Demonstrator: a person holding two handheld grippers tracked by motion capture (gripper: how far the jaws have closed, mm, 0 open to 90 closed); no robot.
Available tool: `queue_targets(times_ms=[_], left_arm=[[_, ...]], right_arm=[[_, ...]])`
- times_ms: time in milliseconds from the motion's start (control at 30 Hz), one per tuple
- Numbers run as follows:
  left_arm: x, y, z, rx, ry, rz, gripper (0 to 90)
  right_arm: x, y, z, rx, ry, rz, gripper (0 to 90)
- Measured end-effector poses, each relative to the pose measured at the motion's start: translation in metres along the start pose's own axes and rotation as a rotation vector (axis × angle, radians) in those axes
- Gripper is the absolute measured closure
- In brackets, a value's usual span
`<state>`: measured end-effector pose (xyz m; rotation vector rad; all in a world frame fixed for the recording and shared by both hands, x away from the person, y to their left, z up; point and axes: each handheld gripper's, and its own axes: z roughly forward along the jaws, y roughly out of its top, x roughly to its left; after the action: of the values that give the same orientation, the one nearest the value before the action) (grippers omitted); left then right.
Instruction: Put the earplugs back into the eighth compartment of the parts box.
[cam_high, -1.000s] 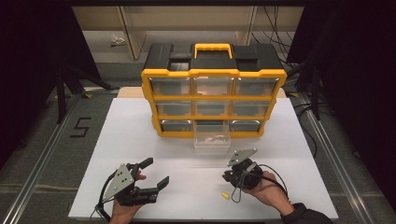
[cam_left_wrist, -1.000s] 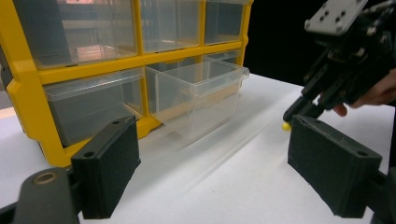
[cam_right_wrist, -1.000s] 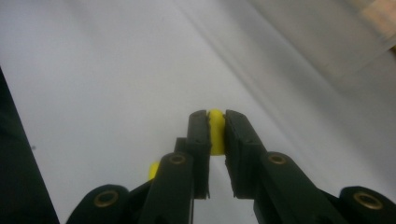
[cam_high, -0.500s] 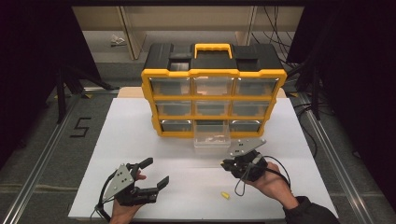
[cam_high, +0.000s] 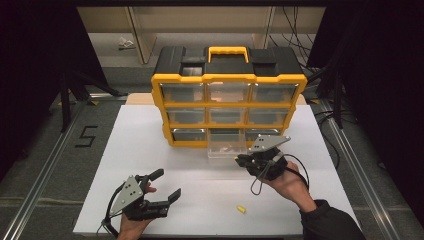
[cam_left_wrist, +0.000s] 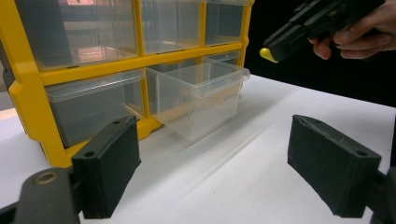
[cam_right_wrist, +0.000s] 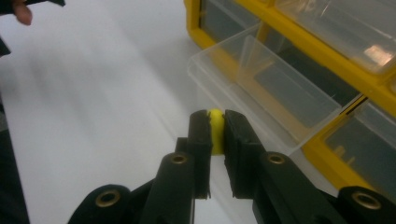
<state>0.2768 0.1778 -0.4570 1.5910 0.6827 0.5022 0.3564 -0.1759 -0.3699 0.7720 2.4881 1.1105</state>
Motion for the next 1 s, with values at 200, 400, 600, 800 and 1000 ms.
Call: queue_targets(times_ms=[200, 400, 600, 800, 1000], left_arm=[[0.0, 0.0, 0.0, -0.002, -0.001, -0.003, 16.5], [0.0, 0.0, 0.0, -0.003, 0.0, -0.003, 16.5], [0.0, 0.0, 0.0, -0.003, -0.001, -0.002, 16.5], [0.001, 0.0, 0.0, -0.002, -0.001, -0.002, 16.5], [0.001, 0.0, 0.0, 0.0, 0.0, -0.002, 16.5]], right_arm=[[-0.007, 0.008, 0.008, -0.022, -0.015, 0.017, 81.8], [-0.013, 0.012, 0.014, -0.03, -0.038, 0.028, 81.8], [-0.023, 0.012, 0.02, -0.033, -0.065, 0.051, 81.8], [-0.033, 0.011, 0.03, -0.038, -0.085, 0.079, 81.4], [-0.038, 0.01, 0.038, -0.03, -0.1, 0.106, 72.5]])
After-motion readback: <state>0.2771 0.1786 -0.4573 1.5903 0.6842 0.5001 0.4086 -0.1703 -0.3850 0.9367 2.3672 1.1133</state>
